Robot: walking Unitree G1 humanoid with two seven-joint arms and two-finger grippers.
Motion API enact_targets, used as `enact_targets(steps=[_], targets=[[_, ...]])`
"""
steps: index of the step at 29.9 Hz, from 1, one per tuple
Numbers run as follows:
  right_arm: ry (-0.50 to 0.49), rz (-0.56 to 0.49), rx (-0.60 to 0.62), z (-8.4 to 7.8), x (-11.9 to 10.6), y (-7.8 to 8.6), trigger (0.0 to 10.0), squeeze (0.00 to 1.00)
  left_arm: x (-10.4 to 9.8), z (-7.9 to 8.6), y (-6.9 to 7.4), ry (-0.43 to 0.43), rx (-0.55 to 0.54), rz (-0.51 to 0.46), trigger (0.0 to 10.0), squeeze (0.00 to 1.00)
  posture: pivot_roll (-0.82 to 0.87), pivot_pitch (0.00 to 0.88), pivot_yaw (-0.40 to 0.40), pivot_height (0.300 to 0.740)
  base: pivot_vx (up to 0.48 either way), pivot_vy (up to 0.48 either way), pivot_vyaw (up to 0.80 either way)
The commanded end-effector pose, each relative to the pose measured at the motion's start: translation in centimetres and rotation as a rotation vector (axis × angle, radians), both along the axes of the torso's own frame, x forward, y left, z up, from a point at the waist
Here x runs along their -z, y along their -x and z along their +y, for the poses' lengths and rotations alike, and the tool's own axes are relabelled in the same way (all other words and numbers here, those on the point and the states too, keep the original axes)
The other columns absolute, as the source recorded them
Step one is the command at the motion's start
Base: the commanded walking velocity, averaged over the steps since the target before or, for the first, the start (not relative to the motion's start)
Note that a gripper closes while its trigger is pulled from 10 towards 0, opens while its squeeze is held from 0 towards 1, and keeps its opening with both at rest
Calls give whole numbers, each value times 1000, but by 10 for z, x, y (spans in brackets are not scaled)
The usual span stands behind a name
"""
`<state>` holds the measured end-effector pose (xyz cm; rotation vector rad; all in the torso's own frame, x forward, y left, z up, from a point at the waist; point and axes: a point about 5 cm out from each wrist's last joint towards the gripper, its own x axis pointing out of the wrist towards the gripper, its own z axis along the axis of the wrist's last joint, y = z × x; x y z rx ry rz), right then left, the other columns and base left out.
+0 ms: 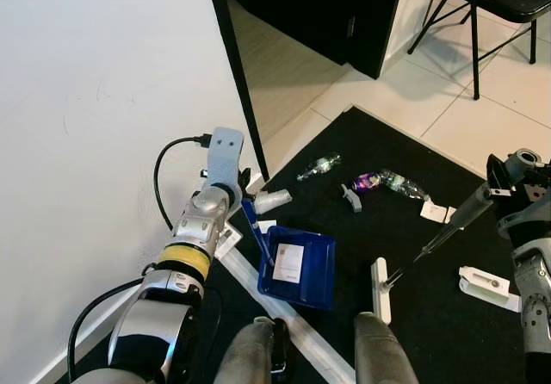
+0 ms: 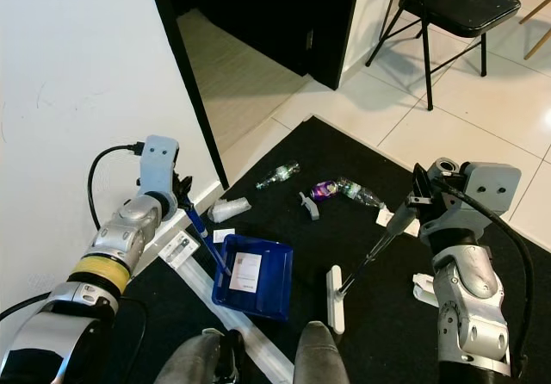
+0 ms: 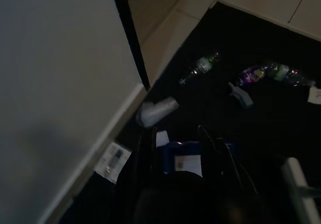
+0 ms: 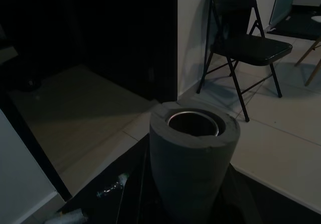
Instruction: Sweep floor
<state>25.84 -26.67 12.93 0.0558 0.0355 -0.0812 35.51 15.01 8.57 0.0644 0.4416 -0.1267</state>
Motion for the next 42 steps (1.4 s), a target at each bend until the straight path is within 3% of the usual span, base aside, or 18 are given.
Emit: enact_targets(steps=[1,7,14,18,27,35,42], targets=[[10,-38,-7,2,-5,-1,10000,0,-4,-3,-1,38,-2,34,10000,0,-205,131,110,740,0,0,0],[6,-70,5,4,-9,-4,10000,0,-18,-10,-5,115,0,28,10000,0,-204,122,115,740,0,0,0],[-18,-120,52,11,-12,-8,10000,0,-39,-23,-4,144,36,-34,10000,0,-203,116,114,740,0,0,0],[-51,-127,65,17,-10,-10,10000,0,-41,-30,-1,167,34,-21,10000,0,-202,115,113,740,0,0,0],[-64,-131,60,21,-7,-11,10000,0,-47,-40,3,141,64,-111,10000,0,-201,116,112,740,0,0,0],[-72,-131,74,20,-5,-9,10000,0,-46,-48,8,163,100,-109,10000,0,-204,120,115,740,0,0,0],[-99,-132,92,18,-3,-6,10000,0,-43,-50,10,109,140,-120,10000,0,-209,125,118,740,0,0,0]])
